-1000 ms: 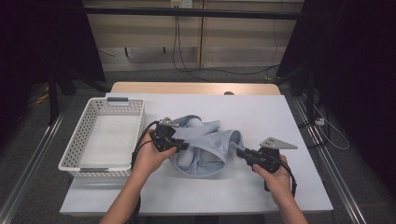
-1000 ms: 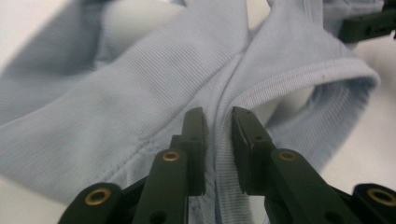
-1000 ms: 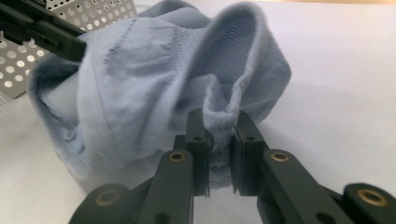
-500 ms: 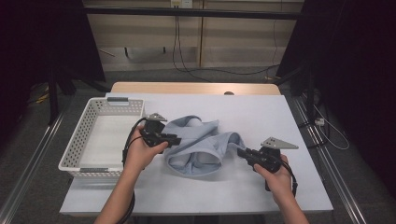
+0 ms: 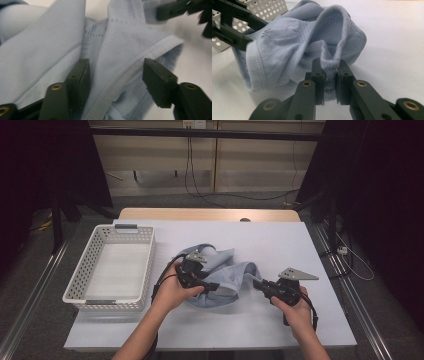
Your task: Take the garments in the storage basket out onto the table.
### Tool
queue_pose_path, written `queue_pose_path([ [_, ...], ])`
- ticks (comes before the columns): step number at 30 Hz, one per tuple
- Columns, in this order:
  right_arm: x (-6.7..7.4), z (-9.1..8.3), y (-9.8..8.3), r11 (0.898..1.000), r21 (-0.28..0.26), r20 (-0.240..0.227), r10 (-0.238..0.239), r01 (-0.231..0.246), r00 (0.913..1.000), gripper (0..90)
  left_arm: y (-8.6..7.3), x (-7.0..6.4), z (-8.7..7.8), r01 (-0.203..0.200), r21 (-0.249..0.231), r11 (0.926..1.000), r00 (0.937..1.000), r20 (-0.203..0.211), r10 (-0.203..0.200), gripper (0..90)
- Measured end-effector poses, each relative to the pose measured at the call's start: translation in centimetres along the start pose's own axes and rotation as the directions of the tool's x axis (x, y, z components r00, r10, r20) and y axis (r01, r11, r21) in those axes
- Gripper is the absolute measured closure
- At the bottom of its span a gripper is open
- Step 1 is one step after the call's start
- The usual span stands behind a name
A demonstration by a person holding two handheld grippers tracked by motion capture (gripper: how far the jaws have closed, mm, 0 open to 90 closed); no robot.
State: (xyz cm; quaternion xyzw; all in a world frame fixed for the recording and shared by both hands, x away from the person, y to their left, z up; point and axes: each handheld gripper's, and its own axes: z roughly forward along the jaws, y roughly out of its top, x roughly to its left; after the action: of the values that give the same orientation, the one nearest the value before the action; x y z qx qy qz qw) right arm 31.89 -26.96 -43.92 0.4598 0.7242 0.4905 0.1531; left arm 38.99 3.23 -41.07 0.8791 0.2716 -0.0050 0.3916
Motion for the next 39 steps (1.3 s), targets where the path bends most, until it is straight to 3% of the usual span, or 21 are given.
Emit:
queue_pose_path([
  [7, 0.0, -0.1, -0.1, 1.0, -0.003, -0.004, 0.004, -0.004, 1.0, 80.2, -0.5, 0.3, 1.0, -0.01, 0.031, 0.9995, 0.9999, -0.009, 0.01, 39.0],
  [8, 0.0, -0.1, -0.1, 1.0, 0.0, -0.006, 0.006, -0.006, 1.0, 80.2, -0.5, 0.3, 1.2, -0.022, 0.046, 0.9987, 0.9992, -0.031, 0.024, 48.0],
  [9, 0.0, 0.0, -0.1, 1.0, 0.001, -0.005, 0.005, -0.005, 1.0, 80.2, -0.5, 0.3, 1.2, -0.009, 0.047, 0.9989, 0.9991, -0.042, 0.011, 52.7],
  [11, 0.1, 0.0, -0.1, 1.0, 0.004, -0.005, 0.005, -0.005, 1.0, 80.2, -0.5, 0.5, 1.2, 0.012, 0.041, 0.9991, 0.9993, -0.036, -0.011, 66.7],
  [12, 0.1, 0.0, -0.1, 1.0, 0.004, -0.005, 0.005, -0.005, 1.0, 80.2, -0.5, 0.5, 1.1, 0.019, 0.038, 0.9991, 0.999, -0.042, -0.018, 66.7],
  [13, 0.1, 0.0, -0.1, 1.0, 0.006, -0.001, 0.001, -0.001, 1.0, 80.2, -0.5, 0.7, 0.7, 0.033, 0.031, 0.999, 0.9991, -0.028, -0.032, 80.3],
  [14, 0.1, 0.1, -0.1, 1.0, 0.008, -0.001, -0.001, 0.002, 1.0, 80.2, -0.5, 0.8, 0.5, 0.054, 0.016, 0.9984, 0.9985, -0.014, -0.054, 83.9],
  [26, 0.2, 0.0, 0.0, 1.0, 0.004, -0.012, -0.006, 0.006, 0.9999, 80.4, -0.3, 1.9, -1.8, 0.115, -0.027, 0.993, 0.9931, 0.027, -0.114, 87.1],
  [30, 0.5, 0.0, 0.1, 1.0, -0.002, -0.028, -0.009, 0.009, 0.9996, 80.6, -0.2, 2.8, -3.6, 0.136, -0.069, 0.9883, 0.9907, 0.013, -0.136, 87.2],
  [34, 1.3, 0.3, 0.4, 0.999, -0.001, -0.049, -0.036, 0.036, 0.9982, 80.6, -0.9, 4.4, -5.3, 0.177, -0.11, 0.9781, 0.9839, -0.008, -0.179, 87.3],
  [37, 1.7, 0.6, 0.4, 0.999, 0.005, -0.065, -0.047, 0.048, 0.9968, 80.5, -1.3, 4.9, -5.3, 0.184, -0.102, 0.9777, 0.9813, -0.038, -0.189, 87.3],
  [39, 1.8, 0.8, 0.4, 0.999, 0.009, -0.069, -0.051, 0.052, 0.9963, 80.5, -1.5, 5.1, -5.2, 0.192, -0.104, 0.9758, 0.9797, -0.037, -0.197, 87.2],
])
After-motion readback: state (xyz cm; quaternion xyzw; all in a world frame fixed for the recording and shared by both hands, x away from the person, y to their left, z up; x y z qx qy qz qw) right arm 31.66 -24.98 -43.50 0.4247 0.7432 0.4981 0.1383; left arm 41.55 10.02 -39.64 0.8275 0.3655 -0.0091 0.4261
